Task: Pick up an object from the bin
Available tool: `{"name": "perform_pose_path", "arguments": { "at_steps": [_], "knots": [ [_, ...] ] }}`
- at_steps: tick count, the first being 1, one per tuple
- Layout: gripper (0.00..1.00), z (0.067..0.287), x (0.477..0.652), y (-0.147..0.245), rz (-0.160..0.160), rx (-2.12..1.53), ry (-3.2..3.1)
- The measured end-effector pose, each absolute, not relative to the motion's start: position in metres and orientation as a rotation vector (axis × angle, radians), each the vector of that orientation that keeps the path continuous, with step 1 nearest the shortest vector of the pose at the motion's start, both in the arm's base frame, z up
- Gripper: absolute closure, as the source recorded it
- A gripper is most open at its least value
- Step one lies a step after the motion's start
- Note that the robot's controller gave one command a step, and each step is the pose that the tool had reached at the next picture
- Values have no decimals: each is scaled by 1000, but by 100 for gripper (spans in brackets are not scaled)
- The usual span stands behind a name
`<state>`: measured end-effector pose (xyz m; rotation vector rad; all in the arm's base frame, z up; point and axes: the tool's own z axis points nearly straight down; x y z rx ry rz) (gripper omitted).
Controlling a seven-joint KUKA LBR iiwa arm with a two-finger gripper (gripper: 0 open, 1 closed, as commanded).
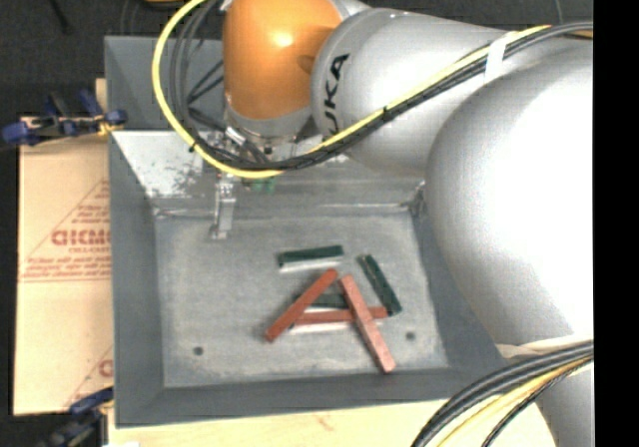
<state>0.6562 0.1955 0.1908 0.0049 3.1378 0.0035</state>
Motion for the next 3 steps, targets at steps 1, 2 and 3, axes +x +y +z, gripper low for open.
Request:
{"name": "perform_pose_path", "arguments": {
  "at_steps": [1,2,3],
  "knots": [
    [0,191,656,196,4,5,3138],
    [100,105,627,222,1,393,3119],
    [100,107,628,222,2,394,3116]
  ]
}}
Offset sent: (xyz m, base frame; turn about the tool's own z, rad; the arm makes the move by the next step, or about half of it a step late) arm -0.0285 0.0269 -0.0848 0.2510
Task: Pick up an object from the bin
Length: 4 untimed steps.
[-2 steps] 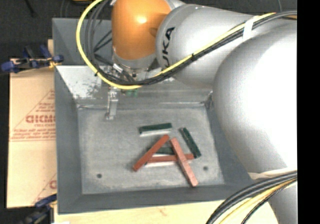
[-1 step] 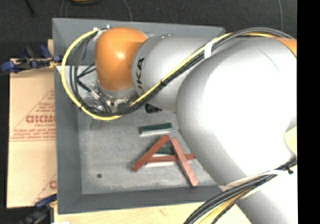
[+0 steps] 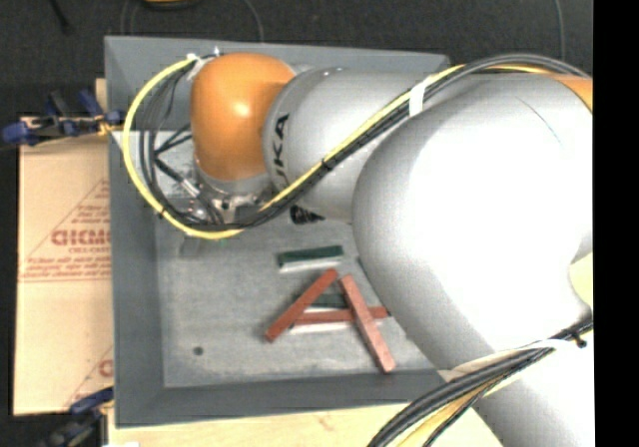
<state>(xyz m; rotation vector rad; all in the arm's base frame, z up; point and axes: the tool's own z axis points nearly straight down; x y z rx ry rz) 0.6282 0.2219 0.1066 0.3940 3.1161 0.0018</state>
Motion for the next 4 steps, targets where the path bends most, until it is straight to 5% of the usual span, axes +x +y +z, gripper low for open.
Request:
{"name": "perform_pose_path", "arguments": {
  "at_steps": [1,2,3,4],
  "knots": [
    [100,162,627,210,-1,462,3110],
    [100,164,646,174,5,248,3117],
    [100,149,605,166,0,246,3130],
    [0,138,593,166,0,214,3129]
  ]
}}
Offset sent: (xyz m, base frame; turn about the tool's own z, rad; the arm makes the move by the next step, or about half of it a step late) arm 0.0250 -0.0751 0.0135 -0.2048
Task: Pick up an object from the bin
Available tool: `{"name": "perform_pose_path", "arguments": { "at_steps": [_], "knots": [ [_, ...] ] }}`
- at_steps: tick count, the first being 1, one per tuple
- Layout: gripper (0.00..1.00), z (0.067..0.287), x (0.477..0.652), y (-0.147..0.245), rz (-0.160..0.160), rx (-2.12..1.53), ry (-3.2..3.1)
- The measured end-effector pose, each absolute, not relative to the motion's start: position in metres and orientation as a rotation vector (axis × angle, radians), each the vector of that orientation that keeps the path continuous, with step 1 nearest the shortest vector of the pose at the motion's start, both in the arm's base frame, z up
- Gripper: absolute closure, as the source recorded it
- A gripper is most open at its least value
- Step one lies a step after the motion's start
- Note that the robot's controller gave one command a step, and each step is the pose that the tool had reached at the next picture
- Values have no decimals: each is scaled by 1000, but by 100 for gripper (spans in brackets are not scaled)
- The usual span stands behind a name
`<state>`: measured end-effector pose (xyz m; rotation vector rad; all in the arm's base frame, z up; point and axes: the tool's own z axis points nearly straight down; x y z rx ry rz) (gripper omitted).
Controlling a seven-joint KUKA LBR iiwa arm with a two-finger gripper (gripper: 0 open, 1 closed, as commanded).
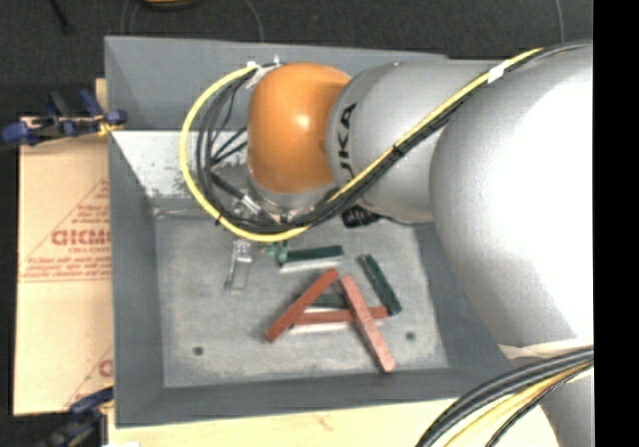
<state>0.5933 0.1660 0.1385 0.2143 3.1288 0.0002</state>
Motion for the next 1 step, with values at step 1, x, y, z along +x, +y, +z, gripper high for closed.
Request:
{"name": "perform_pose_path", "arguments": {
  "at_steps": [1],
  "knots": [
    [0,137,595,166,1,208,3130]
  ]
}}
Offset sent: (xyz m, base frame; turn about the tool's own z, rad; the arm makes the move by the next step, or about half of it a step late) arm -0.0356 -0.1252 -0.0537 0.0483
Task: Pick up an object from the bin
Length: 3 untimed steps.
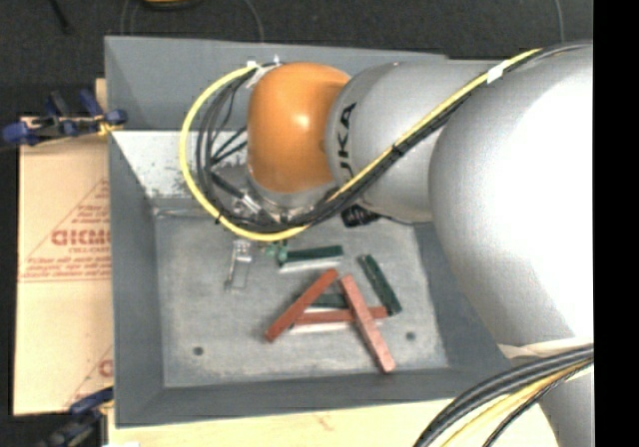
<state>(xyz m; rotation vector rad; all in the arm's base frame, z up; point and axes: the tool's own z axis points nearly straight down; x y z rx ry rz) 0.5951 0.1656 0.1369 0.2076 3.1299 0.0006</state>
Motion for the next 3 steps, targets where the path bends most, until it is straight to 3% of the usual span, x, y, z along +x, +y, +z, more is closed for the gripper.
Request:
{"name": "perform_pose_path", "arguments": {
  "at_steps": [1,2,3],
  "knots": [
    [0,120,582,126,5,227,3127],
    [0,114,579,111,1,240,3130],
    [0,129,570,126,-7,210,3135]
  ]
}}
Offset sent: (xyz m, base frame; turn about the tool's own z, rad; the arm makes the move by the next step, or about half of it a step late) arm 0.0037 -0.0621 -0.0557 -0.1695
